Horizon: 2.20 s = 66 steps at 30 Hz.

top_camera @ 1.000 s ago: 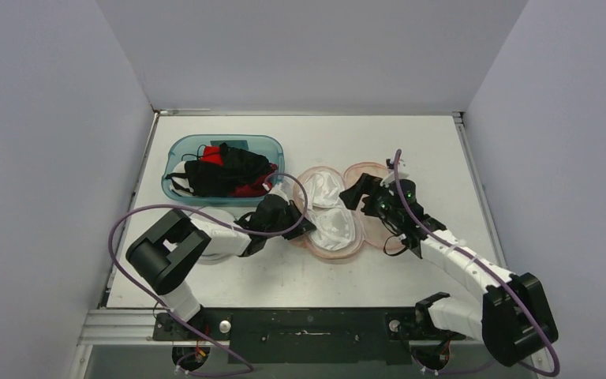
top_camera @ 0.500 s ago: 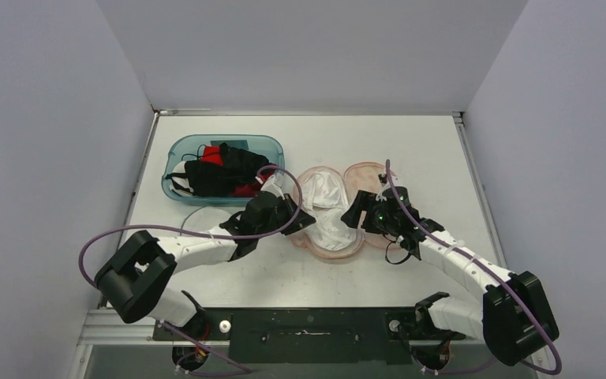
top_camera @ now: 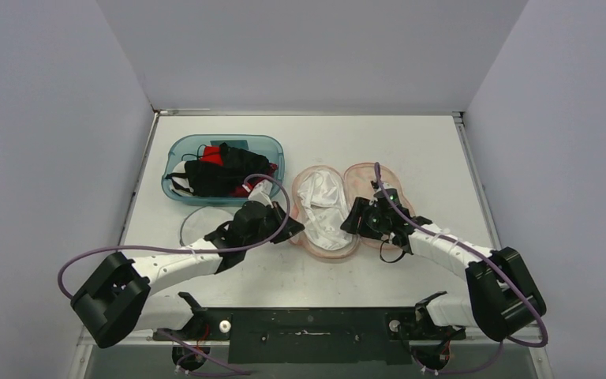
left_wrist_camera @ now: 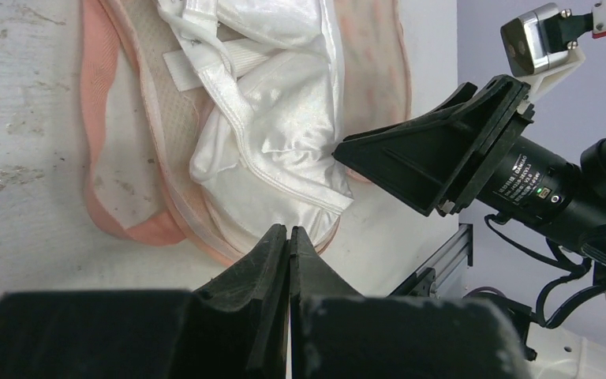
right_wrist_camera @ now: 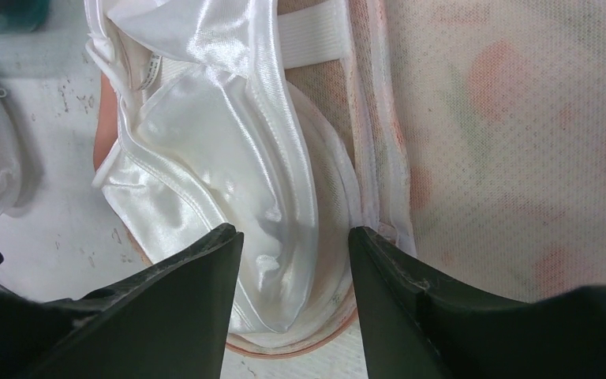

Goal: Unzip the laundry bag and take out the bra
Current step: Pick up the bra from the laundry bag.

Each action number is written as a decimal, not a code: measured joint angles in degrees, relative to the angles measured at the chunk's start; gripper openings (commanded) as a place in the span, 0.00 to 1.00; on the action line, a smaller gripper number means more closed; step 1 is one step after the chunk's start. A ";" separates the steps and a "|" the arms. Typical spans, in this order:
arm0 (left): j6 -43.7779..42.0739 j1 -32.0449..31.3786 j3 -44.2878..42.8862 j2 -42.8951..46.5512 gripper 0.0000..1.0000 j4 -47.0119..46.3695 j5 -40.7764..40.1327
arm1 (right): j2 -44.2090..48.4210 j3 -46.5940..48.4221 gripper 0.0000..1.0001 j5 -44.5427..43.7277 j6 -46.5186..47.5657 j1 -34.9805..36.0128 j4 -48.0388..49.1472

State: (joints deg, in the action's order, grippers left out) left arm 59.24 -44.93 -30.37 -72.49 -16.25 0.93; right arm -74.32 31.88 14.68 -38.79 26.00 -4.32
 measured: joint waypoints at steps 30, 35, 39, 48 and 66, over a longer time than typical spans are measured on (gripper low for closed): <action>-3.63 -4.13 -4.07 -2.23 0.01 4.90 2.75 | -27.69 26.18 0.60 -6.27 17.33 -2.36 17.51; -3.37 -4.11 -4.09 -5.70 0.01 4.52 4.26 | -31.32 31.41 0.54 -5.75 22.25 -1.55 17.64; -2.99 -4.09 -4.09 -7.89 0.01 3.56 5.51 | -33.27 33.75 0.51 -5.20 24.70 -1.42 17.05; -2.97 -3.96 -4.11 -10.95 0.01 3.08 7.06 | -31.17 30.08 0.76 -7.61 21.53 -1.42 15.52; -2.99 -3.34 -2.82 -16.68 0.00 -0.44 4.87 | -15.41 16.63 0.72 -4.37 7.96 -0.61 8.96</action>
State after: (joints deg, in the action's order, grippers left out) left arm 56.25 -48.27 -33.19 -89.17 -16.69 5.80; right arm -89.73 48.51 10.31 -30.83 25.39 4.64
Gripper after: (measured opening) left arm 0.007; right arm 0.685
